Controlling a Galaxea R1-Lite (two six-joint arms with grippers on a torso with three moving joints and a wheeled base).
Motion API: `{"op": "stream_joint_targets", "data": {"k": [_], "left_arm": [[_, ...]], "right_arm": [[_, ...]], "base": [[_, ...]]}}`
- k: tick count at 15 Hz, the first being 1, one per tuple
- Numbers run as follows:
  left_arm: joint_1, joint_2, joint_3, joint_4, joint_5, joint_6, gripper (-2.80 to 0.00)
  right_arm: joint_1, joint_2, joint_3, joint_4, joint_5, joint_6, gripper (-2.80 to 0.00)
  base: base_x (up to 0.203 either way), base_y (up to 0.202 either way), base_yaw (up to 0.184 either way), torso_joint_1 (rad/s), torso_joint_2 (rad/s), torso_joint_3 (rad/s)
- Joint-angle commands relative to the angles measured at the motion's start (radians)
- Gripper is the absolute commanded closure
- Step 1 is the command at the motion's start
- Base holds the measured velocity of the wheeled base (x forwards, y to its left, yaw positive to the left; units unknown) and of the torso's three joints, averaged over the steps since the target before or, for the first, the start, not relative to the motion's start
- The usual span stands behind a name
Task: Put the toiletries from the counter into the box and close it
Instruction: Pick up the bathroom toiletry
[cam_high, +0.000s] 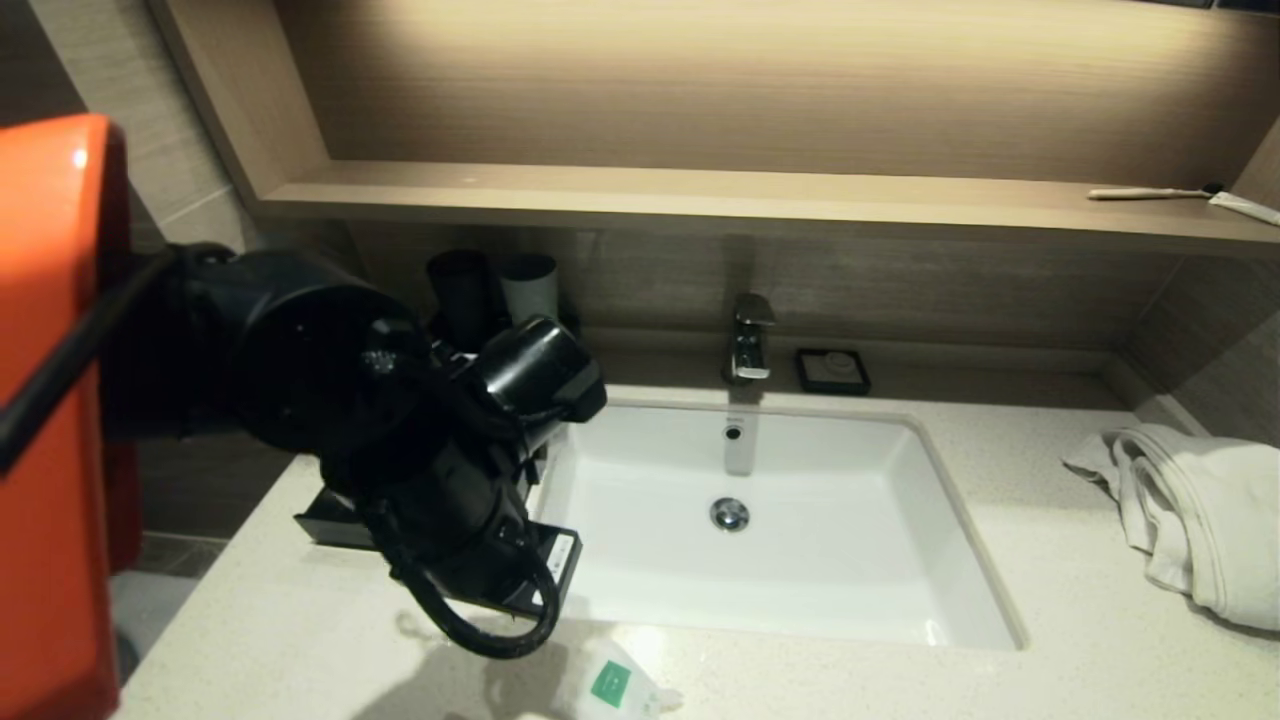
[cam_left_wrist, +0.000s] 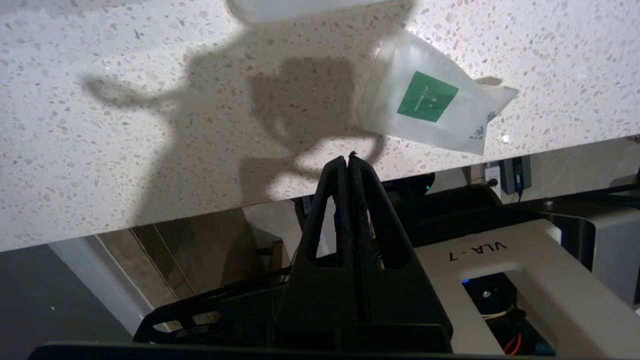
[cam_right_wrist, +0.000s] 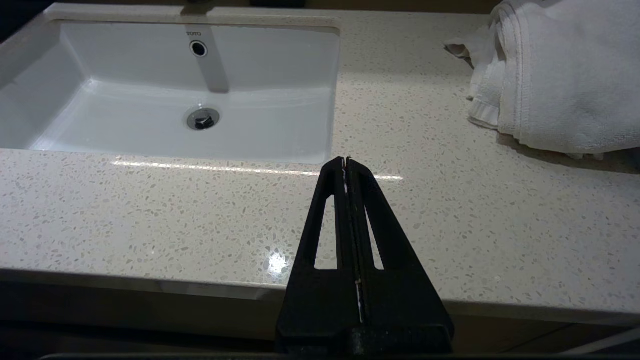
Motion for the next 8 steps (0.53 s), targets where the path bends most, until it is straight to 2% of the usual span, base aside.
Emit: {"op": "stream_joint_targets", "data": {"k": [1,3,6,7,8], "left_arm": [[-0.033,-0.009,0.063,-0.039,-0.008,-0.001,0.0],[-0.071,0.006,0.099,-0.099,-0.019,0.0,0.0],[-0.09,0.021,0.099,-0.101,-0.018,0.004,0.0],[-0.09,0.034,0.098,-0.098,-0.016,0.021,0.0],[-0.09,0.046,0.098,-0.097,-0.016,0.07,0.0]], "right_arm": [[0.0,0.0,0.0,0.0,0.0,0.0,0.0],[0.0,0.0,0.0,0.0,0.0,0.0,0.0],[0.0,0.0,0.0,0.0,0.0,0.0,0.0],[0.0,0.0,0.0,0.0,0.0,0.0,0.0],[0.0,0.0,0.0,0.0,0.0,0.0,0.0]], "base": [[0.0,0.0,0.0,0.0,0.0,0.0],[0.0,0.0,0.0,0.0,0.0,0.0],[0.0,0.0,0.0,0.0,0.0,0.0],[0.0,0.0,0.0,0.0,0.0,0.0],[0.0,0.0,0.0,0.0,0.0,0.0]]}}
